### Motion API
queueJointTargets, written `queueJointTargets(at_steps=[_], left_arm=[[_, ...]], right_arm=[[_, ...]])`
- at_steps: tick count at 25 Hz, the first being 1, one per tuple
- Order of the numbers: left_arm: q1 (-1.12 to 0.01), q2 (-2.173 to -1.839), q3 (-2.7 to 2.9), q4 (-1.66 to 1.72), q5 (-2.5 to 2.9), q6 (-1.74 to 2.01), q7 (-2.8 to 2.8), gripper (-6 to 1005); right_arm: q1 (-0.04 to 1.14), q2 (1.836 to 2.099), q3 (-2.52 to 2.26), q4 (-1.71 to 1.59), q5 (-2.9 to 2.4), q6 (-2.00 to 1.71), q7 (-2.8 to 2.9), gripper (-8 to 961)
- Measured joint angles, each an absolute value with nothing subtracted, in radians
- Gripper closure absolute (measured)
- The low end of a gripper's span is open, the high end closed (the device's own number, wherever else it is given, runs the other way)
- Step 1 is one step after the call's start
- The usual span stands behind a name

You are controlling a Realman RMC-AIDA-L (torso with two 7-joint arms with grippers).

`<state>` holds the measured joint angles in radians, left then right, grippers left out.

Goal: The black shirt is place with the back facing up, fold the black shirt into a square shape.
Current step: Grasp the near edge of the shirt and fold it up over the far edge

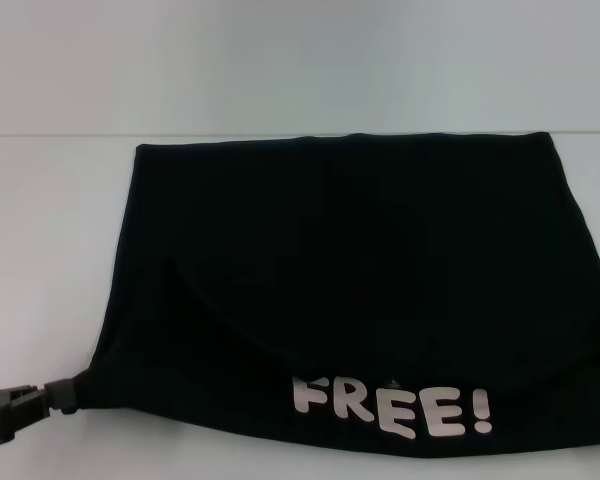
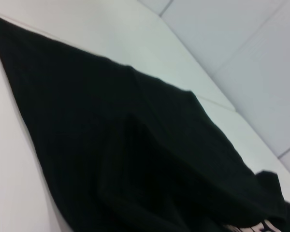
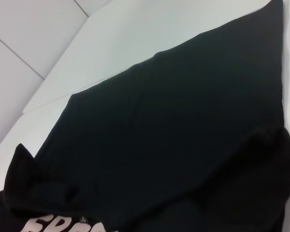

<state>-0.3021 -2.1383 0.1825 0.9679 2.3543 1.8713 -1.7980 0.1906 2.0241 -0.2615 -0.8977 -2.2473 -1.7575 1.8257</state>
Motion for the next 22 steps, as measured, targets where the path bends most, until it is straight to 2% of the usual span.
queueJointTargets(at_steps=[5,6,7,18,20,22], left_arm=[[-0.366,-2.114,0.138,0.914,2.348,1.828,-1.817,923],[-0.391,-2.106,0.135,0.895,2.349,1.798,-1.830,922],[-0.410,-2.099,0.136,0.877,2.349,1.768,-1.842,920],[-0.674,-2.013,0.146,0.640,2.347,1.321,-1.896,904],[-0.710,-2.009,0.153,0.612,2.346,1.225,-1.897,901],[-0.738,-2.009,0.170,0.588,2.347,1.132,-1.899,898]], right_arm=[[0.273,2.010,-0.265,-0.892,-2.248,-1.734,1.854,942],[0.326,1.993,-0.268,-0.871,-2.260,-1.703,1.872,942],[0.326,1.993,-0.268,-0.871,-2.260,-1.703,1.872,942],[0.638,1.848,-0.339,-0.534,-2.318,-1.297,1.899,943],[0.685,1.841,-0.378,-0.489,-2.322,-1.206,1.906,943],[0.732,1.846,-0.432,-0.456,-2.322,-1.100,1.916,943]])
